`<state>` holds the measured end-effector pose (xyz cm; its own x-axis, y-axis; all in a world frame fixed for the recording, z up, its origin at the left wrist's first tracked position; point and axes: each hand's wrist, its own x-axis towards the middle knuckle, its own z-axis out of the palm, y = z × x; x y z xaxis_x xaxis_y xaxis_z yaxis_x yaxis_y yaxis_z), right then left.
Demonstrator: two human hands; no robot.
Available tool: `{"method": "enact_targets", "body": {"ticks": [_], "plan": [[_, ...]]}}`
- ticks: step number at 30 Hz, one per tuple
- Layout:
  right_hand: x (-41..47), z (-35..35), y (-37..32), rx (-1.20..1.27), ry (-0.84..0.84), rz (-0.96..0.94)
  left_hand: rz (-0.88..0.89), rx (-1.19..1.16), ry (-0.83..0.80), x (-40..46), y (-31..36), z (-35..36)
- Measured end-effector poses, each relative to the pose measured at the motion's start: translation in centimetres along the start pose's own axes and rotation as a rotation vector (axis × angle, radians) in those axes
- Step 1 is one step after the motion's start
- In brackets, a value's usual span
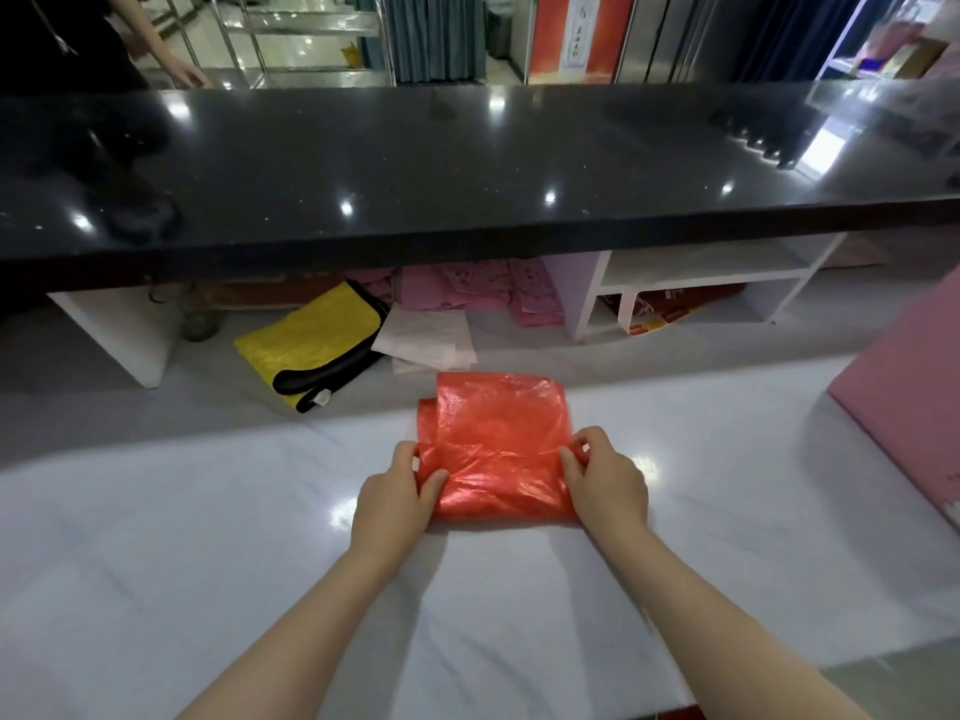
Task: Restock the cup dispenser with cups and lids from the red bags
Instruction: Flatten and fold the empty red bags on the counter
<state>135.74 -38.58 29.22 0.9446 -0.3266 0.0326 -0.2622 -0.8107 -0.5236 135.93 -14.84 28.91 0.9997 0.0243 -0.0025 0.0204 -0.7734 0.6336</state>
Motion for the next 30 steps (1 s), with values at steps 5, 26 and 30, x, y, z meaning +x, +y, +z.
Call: {"method": "enact_targets", "body": {"ticks": [5, 26, 30], "plan": [[-1.5, -0.1, 1.8, 0.123, -0.043, -0.311, -0.034, 0.033, -0.021, 0.0, 0.9, -0.2], [2.8, -0.9, -1.3, 0.156, -0.146, 0.097, -0.032, -0.126, -0.071, 1.0, 1.2, -1.7], [3.4, -1.1, -2.6, -0.083, -0.145, -0.013, -0.126, -0.055, -0.063, 2.5, 1.9, -1.3]]}}
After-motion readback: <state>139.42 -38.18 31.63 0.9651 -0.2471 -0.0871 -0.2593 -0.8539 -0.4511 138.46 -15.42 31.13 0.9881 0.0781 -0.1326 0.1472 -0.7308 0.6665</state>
